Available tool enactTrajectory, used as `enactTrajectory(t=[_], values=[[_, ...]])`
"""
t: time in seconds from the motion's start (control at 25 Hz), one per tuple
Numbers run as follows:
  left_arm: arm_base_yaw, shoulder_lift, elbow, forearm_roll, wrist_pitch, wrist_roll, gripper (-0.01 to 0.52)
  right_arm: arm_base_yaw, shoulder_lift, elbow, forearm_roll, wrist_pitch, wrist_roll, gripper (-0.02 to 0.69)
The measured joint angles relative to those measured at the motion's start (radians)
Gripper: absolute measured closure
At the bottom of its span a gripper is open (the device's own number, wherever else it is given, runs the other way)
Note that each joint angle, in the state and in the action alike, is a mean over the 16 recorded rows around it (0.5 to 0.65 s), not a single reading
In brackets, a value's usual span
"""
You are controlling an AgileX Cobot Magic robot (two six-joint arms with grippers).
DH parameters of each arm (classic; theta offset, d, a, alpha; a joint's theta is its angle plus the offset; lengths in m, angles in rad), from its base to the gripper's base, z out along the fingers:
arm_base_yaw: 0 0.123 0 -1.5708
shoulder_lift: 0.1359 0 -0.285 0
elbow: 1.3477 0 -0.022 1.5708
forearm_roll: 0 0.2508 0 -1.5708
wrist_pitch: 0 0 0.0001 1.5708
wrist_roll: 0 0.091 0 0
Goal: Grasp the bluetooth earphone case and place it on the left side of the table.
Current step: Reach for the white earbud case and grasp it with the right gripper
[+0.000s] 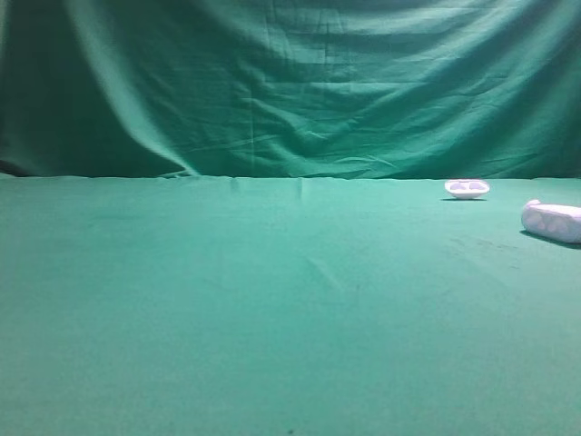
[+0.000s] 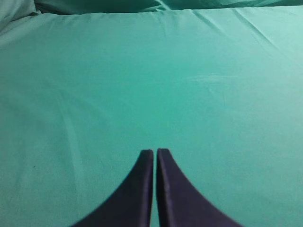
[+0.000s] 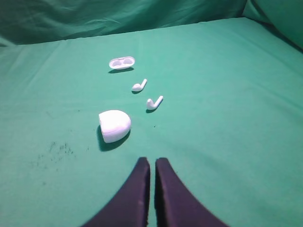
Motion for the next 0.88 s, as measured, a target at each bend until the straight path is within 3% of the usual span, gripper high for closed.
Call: enactTrajectory(t=[0.64,0.88], values=[[0.000,0.000,0.000,0.000,0.000,-0.001,0.514,0.000,0.000,0.000,0.000,-0.004,0.000,0.665],[0.000,0.000,0.000,0.000,0.000,-0.001,0.514,0.000,0.000,0.000,0.055,-0.069,0.000,0.665]])
